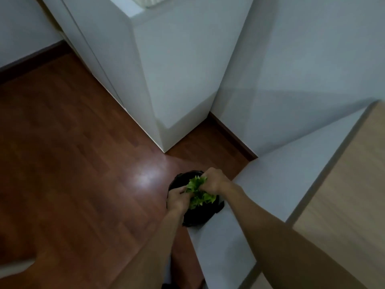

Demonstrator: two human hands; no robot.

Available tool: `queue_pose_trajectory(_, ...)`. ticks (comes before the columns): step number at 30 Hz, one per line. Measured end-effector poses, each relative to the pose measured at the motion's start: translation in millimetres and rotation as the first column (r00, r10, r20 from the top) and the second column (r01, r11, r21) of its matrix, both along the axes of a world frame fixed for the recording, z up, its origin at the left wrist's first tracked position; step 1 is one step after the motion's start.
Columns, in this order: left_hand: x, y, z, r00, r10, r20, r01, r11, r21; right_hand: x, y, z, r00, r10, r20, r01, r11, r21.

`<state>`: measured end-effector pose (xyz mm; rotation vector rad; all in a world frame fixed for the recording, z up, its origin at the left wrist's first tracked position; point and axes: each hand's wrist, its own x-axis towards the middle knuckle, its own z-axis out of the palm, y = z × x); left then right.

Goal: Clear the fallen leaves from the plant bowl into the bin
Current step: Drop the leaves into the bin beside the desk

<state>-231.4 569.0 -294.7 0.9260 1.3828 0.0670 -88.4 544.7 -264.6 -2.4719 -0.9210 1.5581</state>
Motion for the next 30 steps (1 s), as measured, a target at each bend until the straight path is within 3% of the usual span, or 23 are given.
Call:
queue_pose_trajectory(7, 12, -1, -64, 1.000, -0.028, 0.009, 0.028, 0.996, -0.087, 11, 6, -62, 0.992, 0.115, 0.044, -0.108, 0.985, -0.134)
queue_pose_trajectory(15, 16, -2, -99, 0.998, 0.048, 0.038, -0.037, 0.967, -0.253, 1, 9, -87, 0.972, 0.232, 0.036, -0.222, 0.958, -0.179)
queue_pose_trajectory(30, 1, 2, -95, 0.990, 0.124, 0.062, -0.095, 0.933, -0.347, 17, 10, -81, 0.971, 0.239, 0.009, -0.234, 0.956, -0.176)
